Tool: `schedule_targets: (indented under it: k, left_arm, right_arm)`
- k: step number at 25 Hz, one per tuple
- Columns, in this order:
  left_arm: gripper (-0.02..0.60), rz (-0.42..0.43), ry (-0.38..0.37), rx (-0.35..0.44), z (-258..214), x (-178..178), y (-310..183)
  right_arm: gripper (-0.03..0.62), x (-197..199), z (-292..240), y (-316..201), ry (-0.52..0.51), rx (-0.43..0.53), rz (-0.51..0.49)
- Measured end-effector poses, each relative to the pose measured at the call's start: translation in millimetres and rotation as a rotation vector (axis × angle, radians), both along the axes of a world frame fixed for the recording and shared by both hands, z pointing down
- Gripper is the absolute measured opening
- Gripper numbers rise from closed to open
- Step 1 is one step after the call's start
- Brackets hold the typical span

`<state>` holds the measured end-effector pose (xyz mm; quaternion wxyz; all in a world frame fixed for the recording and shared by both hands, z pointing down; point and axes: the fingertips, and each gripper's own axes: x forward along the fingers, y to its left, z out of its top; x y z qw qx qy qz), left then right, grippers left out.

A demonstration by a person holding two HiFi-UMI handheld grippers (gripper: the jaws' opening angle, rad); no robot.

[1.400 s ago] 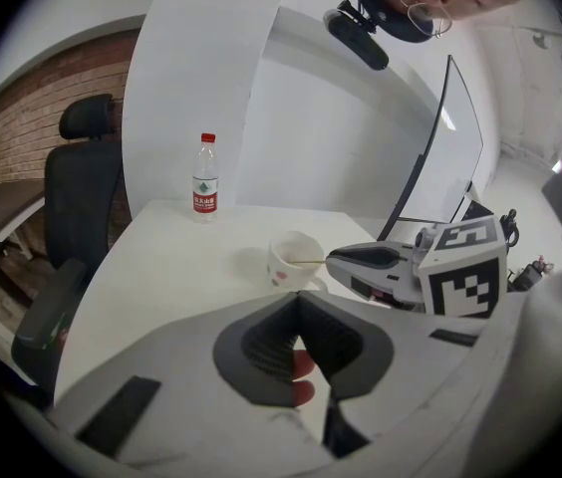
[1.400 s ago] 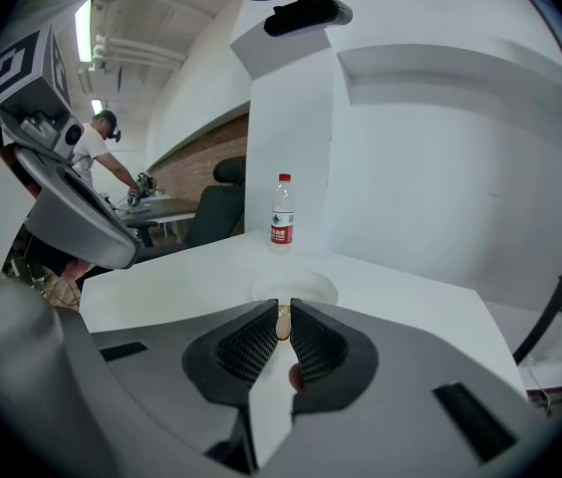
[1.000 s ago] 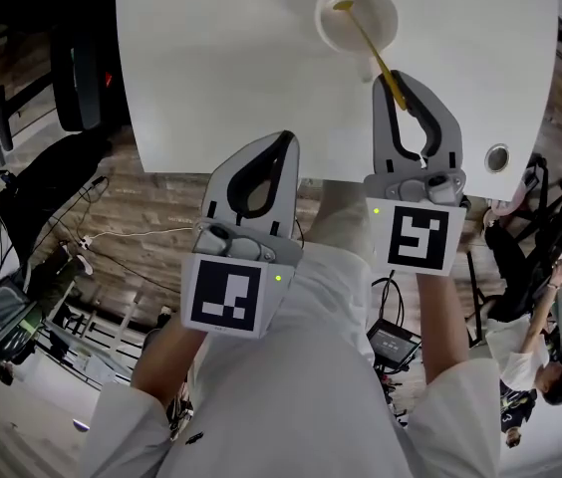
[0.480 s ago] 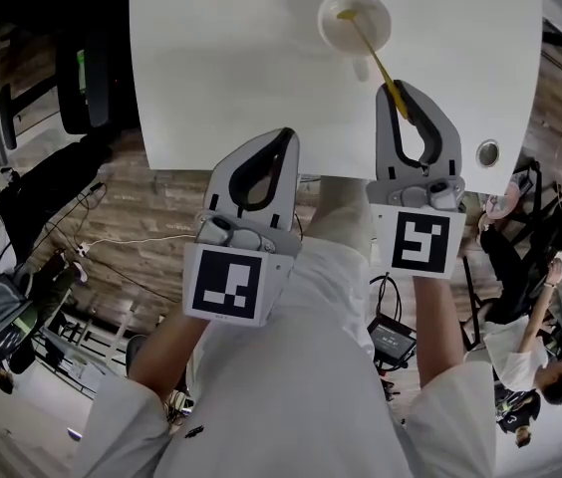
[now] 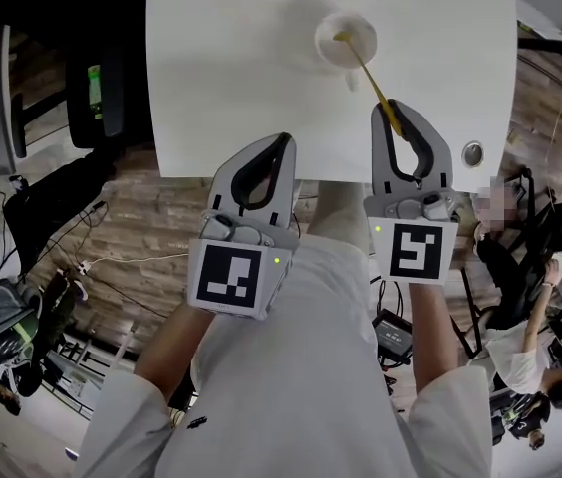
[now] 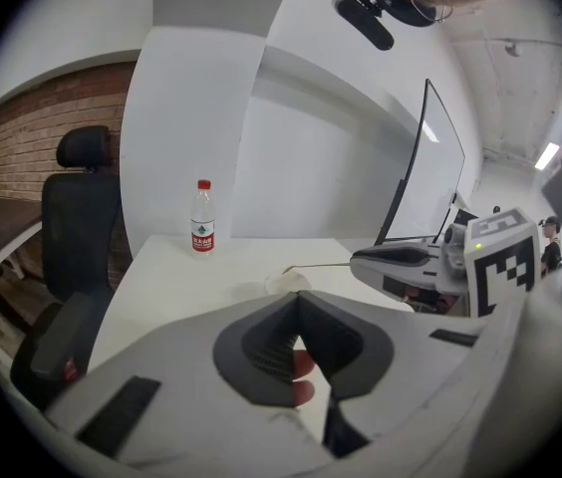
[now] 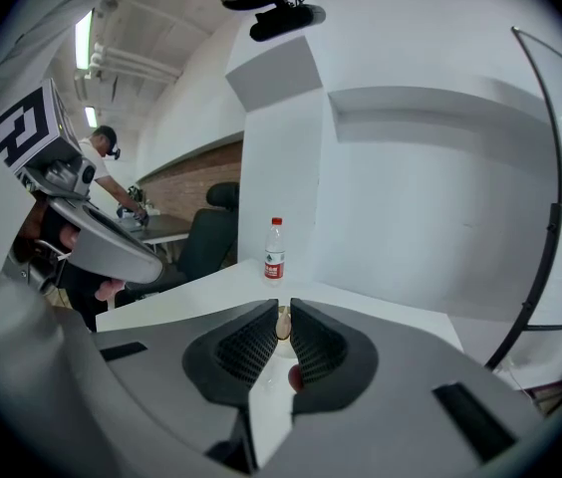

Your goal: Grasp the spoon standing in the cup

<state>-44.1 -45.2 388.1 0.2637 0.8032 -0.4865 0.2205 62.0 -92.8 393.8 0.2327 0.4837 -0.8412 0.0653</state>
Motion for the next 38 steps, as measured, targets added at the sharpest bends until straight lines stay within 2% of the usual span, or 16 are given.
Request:
schedule_targets:
  k: [6,16,22,25,29,33,38]
  left_arm:
    - [0.012,-0.026,0.023,0.103,-24.7,-10.3,1.4]
    - [0.012,-0.051,0.047,0.154,-59.1,-31.0,-4.7]
    - [0.012,-0.055,0.052,0.208,-81.0,-43.6,-7.5]
    - [0.012,-0.051,0.052,0.238,-90.3,-48.5,-9.7]
    - [0.011,-0.064,0.084,0.293,-106.3,-57.2,-12.4]
    - [0.012,-0.062,0.094,0.309,-113.0,-56.7,-8.2]
    - [0.011,-0.031,0.117,0.323,-118.7,-49.8,4.3]
  right_arm:
    - [0.04,-1.8,-26.3,14.3,0.004,0.023,0.024]
    - [0.04,0.5,-68.2,29.0,0.003,0.064,0.077]
    - [0.04,11.7,-98.5,40.0,-0.044,0.1,0.162]
    - [0.04,21.3,-105.9,48.2,-0.032,0.108,0.18]
    - [0.04,30.7,-116.0,55.0,-0.043,0.132,0.228]
    - [0.04,40.8,-121.1,65.9,-0.062,0.154,0.262]
    - [0.04,41.4,-135.3,82.1,-0.034,0.158,0.268]
